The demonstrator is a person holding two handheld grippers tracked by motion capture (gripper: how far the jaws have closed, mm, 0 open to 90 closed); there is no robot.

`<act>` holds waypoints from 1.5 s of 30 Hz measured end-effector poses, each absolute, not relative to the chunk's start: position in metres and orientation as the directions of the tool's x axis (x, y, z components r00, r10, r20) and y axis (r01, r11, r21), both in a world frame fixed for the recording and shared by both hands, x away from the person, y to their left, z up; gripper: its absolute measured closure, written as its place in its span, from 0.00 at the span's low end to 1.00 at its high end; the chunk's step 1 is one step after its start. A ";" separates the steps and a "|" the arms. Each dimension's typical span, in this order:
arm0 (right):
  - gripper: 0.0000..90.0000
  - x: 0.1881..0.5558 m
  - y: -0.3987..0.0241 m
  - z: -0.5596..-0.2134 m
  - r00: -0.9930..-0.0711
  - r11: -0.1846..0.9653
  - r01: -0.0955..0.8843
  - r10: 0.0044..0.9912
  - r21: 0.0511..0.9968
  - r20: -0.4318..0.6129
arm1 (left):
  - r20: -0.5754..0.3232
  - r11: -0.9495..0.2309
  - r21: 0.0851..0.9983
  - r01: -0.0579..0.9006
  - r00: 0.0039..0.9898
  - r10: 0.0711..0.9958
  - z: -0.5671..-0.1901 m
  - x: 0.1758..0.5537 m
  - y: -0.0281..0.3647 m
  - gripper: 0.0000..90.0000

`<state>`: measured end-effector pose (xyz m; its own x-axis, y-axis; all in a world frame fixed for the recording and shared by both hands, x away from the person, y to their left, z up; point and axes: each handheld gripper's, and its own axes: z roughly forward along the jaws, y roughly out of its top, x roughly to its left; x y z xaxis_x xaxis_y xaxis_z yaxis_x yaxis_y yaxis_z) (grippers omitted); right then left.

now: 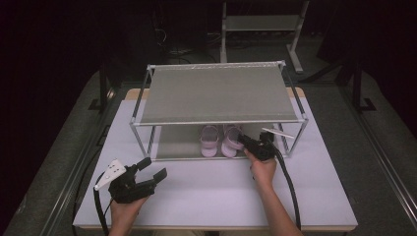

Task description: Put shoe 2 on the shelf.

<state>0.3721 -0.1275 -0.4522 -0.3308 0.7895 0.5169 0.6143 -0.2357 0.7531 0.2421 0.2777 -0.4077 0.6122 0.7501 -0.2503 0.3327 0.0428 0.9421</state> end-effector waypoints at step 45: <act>0.67 0.358 -0.135 -0.436 -0.399 -0.274 0.586 0.722 0.763 0.566 | -0.249 0.038 0.942 0.334 0.615 0.748 -0.408 0.238 0.278 0.24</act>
